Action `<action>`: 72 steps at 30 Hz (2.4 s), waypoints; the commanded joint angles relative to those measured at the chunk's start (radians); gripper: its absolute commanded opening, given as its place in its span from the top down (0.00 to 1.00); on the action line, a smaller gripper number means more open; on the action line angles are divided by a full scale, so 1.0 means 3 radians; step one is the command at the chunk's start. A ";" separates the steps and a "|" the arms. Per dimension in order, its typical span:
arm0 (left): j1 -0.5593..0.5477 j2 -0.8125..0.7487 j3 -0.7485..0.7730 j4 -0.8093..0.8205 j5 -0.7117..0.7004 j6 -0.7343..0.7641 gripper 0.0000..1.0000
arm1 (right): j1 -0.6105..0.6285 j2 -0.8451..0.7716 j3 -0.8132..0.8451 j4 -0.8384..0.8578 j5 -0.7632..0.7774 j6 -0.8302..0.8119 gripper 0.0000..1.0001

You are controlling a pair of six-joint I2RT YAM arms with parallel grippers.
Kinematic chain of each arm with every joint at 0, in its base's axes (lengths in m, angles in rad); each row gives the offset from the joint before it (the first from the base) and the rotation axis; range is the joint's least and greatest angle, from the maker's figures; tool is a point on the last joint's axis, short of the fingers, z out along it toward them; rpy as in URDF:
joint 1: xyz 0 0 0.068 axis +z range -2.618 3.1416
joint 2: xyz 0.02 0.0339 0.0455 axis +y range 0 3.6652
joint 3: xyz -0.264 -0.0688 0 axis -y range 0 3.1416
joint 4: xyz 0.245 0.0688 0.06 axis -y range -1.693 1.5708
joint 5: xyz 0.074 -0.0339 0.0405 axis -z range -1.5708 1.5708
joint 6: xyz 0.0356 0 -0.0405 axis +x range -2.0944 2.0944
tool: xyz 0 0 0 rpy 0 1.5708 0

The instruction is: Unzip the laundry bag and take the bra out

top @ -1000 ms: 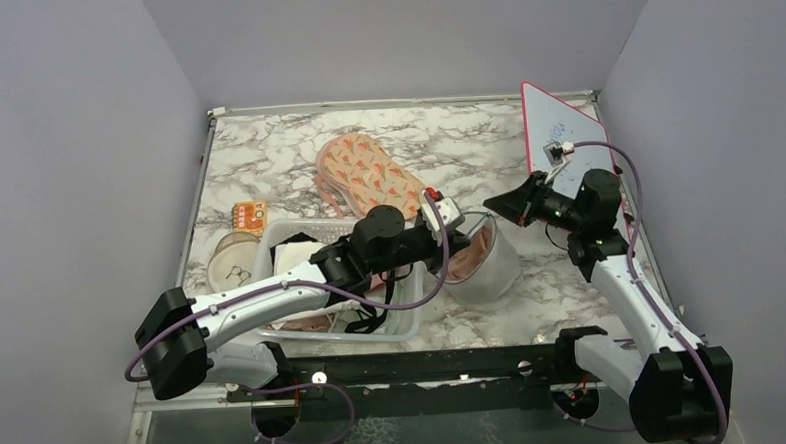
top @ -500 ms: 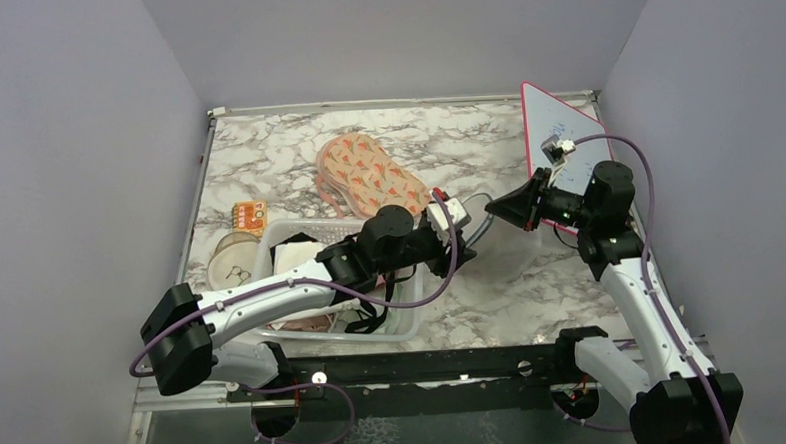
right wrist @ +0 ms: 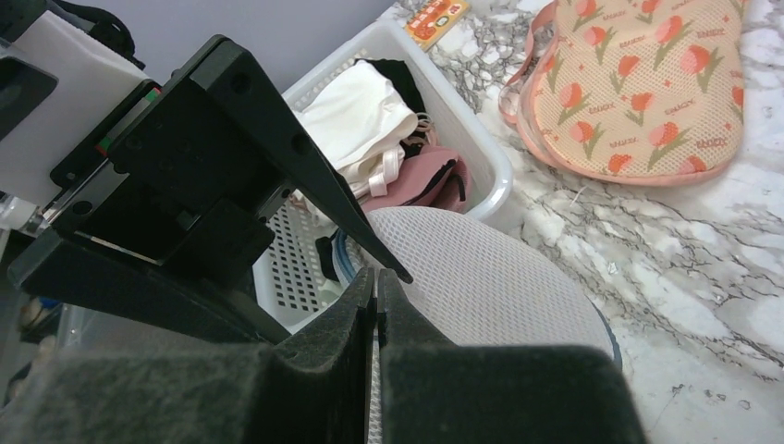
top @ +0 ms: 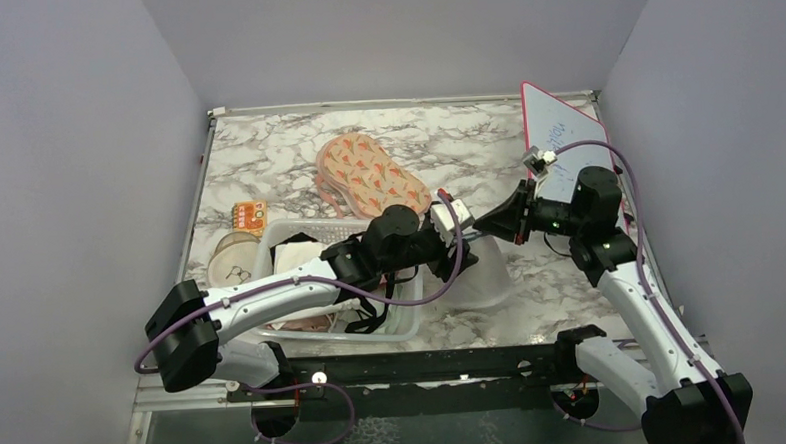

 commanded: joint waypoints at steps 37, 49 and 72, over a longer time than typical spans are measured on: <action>-0.0011 -0.0388 -0.0059 0.0160 -0.0233 0.0281 1.00 | 0.0146 -0.0305 -0.0136 -0.0114 0.1596 0.0440 0.99; -0.0065 -0.0647 -0.0226 0.0427 0.0087 0.0352 1.00 | 0.0014 0.0131 -0.0059 0.0413 0.1281 0.0371 0.99; -0.0076 -0.0094 0.0130 -0.0092 -0.0582 0.0284 0.50 | 0.0013 0.0014 -0.0038 0.0197 0.0304 0.0086 0.99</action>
